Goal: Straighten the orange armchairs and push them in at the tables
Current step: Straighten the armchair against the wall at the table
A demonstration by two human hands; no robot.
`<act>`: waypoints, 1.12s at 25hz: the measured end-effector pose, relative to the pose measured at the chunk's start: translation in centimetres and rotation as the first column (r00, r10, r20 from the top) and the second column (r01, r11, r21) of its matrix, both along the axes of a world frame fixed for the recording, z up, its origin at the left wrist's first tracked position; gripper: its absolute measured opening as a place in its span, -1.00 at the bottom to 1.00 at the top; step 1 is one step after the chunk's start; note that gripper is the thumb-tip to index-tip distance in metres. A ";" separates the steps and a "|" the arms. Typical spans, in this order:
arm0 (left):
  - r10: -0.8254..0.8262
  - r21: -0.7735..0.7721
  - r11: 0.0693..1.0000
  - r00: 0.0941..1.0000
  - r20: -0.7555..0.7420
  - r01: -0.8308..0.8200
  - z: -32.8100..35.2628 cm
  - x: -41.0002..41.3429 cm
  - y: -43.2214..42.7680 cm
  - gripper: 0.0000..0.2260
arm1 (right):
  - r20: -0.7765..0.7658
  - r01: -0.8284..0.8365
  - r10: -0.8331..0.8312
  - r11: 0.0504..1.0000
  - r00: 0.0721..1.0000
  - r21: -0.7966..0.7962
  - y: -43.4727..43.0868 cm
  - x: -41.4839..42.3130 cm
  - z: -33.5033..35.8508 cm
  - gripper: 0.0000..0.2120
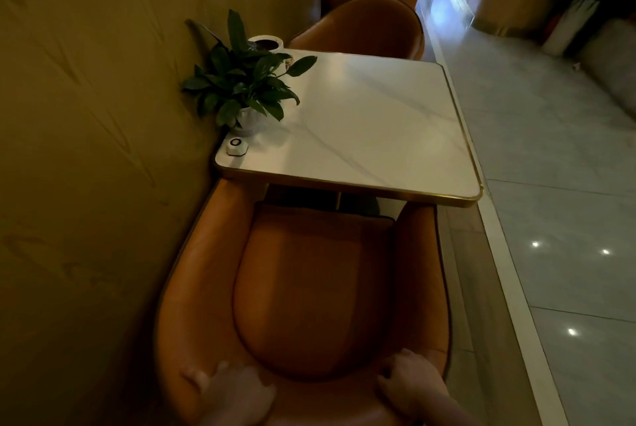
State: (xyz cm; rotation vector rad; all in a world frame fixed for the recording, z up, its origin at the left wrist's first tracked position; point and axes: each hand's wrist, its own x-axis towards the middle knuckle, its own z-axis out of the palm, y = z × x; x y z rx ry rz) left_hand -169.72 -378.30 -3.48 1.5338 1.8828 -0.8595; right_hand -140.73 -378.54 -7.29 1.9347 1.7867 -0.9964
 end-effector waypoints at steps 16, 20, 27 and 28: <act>-0.078 0.135 0.988 0.995 0.066 0.068 0.4 -2.1 -1.0 -0.49 | 0.040 0.066 -0.063 0.996 0.997 -0.056 -1.5 -0.9 -0.1 -0.81; -0.084 0.136 0.988 0.995 0.050 0.077 0.2 -2.0 -1.3 -0.49 | 0.039 0.062 -0.060 0.997 0.997 -0.039 -1.6 -0.9 0.0 -0.77; -0.056 0.132 0.990 0.998 0.039 0.051 0.1 -1.5 -1.4 -0.50 | 0.064 0.042 -0.045 0.998 0.997 0.041 -2.1 -0.3 -0.5 -0.76; -0.058 0.130 0.990 0.998 0.035 0.053 0.1 -1.3 -1.4 -0.49 | 0.070 0.036 -0.038 0.999 0.997 0.035 -2.0 0.0 -0.5 -0.76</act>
